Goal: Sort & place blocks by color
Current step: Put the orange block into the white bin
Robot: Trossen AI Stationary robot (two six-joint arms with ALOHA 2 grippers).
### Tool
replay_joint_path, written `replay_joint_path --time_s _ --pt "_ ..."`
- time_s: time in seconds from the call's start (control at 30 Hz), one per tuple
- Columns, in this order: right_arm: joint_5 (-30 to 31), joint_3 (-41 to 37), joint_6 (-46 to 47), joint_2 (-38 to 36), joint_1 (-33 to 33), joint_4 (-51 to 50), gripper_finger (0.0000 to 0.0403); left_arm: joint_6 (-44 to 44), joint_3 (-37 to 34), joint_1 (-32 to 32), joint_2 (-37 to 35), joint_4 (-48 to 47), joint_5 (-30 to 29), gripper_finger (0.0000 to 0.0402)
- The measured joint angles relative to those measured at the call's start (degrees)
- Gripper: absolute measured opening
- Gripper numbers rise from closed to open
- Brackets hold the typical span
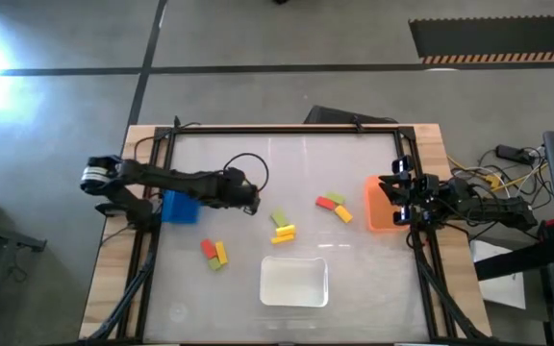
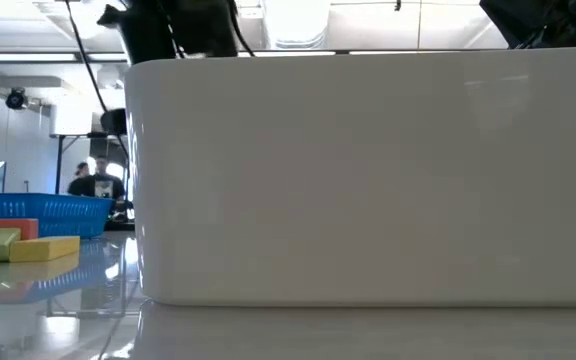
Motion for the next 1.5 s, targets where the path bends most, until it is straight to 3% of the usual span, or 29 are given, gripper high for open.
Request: replay_joint_path --time_s 0.27,0.73,1.5 --pt "0.0 0.1 -0.9 0.0 0.0 -0.1 0.0068 -0.5 -1.2 3.2 1.3 0.7 1.9 0.0063" --pt "0.0 0.1 -2.9 0.0 0.0 -0.2 0.0068 0.2 -4.4 4.0 2.8 7.8 0.8 0.0183" --pt "0.0 0.1 -5.4 0.0 0.0 0.2 0.0068 0.0 -6.3 4.0 8.6 11.6 -0.5 0.0186"
